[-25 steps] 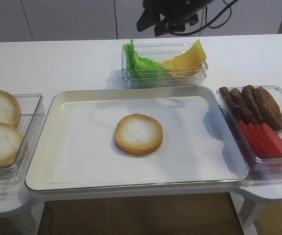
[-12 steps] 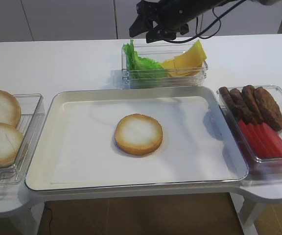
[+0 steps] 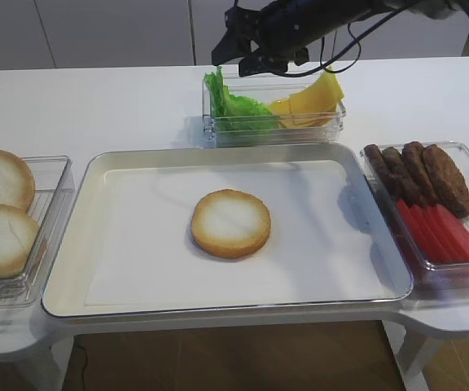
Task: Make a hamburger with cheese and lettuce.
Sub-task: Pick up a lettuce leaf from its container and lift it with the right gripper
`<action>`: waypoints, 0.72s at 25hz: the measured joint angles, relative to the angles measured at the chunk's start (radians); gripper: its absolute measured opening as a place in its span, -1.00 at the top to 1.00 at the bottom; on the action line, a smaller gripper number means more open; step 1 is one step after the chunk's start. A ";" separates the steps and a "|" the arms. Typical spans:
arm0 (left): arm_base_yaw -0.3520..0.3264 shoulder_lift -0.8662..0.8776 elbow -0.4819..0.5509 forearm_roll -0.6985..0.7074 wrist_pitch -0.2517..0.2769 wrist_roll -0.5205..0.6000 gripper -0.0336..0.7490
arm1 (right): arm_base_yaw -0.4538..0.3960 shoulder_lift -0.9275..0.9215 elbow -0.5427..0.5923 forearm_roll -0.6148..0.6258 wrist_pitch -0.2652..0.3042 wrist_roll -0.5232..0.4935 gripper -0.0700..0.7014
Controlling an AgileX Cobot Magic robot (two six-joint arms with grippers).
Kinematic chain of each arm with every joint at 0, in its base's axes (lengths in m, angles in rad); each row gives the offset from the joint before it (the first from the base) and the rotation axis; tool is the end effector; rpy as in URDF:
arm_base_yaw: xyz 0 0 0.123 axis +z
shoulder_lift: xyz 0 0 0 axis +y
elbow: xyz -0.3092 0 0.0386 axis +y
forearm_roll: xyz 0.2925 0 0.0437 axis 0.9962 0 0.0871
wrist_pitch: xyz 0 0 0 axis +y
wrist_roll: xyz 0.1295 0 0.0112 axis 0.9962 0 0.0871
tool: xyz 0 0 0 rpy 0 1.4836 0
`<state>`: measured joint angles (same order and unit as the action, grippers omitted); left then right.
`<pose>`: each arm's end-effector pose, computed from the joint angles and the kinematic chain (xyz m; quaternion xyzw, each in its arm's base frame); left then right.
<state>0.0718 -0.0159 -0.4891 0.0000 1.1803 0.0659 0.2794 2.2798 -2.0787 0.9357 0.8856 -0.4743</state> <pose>0.0331 0.0024 0.2642 -0.0026 0.8817 0.0325 0.4707 0.5551 0.2436 0.2482 -0.1520 0.8608 0.3890 0.2907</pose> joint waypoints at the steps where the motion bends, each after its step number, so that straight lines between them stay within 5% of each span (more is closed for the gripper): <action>1: 0.000 0.000 0.000 0.000 0.000 0.000 -0.39 | 0.000 0.000 0.000 0.000 0.000 -0.006 -0.32; 14: 0.000 0.000 0.000 0.000 0.000 0.000 -0.39 | 0.000 0.034 0.000 0.018 0.006 -0.023 -0.32; 18: 0.000 0.000 0.000 0.000 0.000 0.000 -0.39 | 0.000 0.034 0.000 0.002 0.012 -0.023 -0.19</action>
<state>0.0718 -0.0159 -0.4891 0.0000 1.1803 0.0659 0.2797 2.3137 -2.0787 0.9374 0.8972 -0.4978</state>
